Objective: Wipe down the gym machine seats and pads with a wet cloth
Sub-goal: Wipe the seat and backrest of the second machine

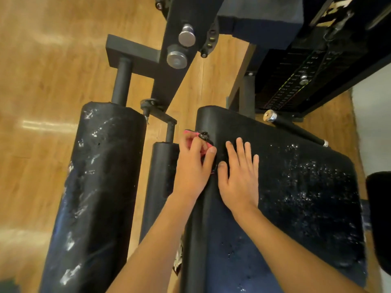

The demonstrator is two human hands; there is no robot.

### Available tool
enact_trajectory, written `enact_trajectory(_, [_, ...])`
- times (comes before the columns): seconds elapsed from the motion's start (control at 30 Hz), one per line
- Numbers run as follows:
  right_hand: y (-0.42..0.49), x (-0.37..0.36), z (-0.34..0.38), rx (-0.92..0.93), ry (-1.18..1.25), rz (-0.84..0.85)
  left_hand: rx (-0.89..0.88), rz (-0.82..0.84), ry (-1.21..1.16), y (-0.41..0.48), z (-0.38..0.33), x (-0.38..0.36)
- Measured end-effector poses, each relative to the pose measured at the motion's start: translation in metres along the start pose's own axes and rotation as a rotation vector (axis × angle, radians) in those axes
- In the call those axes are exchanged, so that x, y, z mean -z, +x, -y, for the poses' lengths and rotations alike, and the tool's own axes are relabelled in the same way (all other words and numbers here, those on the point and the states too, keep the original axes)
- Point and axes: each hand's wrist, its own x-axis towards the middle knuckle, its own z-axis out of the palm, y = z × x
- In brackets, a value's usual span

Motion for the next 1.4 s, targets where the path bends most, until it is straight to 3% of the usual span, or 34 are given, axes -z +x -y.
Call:
enact_trajectory(0.33, [0.000, -0.001, 0.001, -0.007, 0.002, -0.026, -0.027, -0.093, 0.078, 0.020, 0.006, -0.017])
enact_trajectory(0.57, [-0.001, -0.005, -0.001, 0.002, -0.005, -0.034, 0.106, 0.073, 0.080, 0.049, 0.003, -0.022])
enact_trajectory(0.8, [0.000, -0.006, 0.000, -0.007, -0.004, -0.039, 0.203, 0.092, -0.027, 0.091, -0.002, -0.017])
enact_trajectory(0.97, [0.000, -0.006, 0.002, -0.011, -0.006, -0.043, 0.224, 0.094, -0.146, 0.084, 0.002, -0.011])
enact_trajectory(1.23, [-0.001, -0.004, 0.003, 0.002, -0.014, -0.046, 0.221, 0.133, -0.052, 0.012, 0.007, -0.010])
enact_trajectory(1.4, [0.000, -0.006, 0.003, -0.001, -0.004, -0.047, 0.204, 0.165, -0.032, 0.049, 0.010, -0.015])
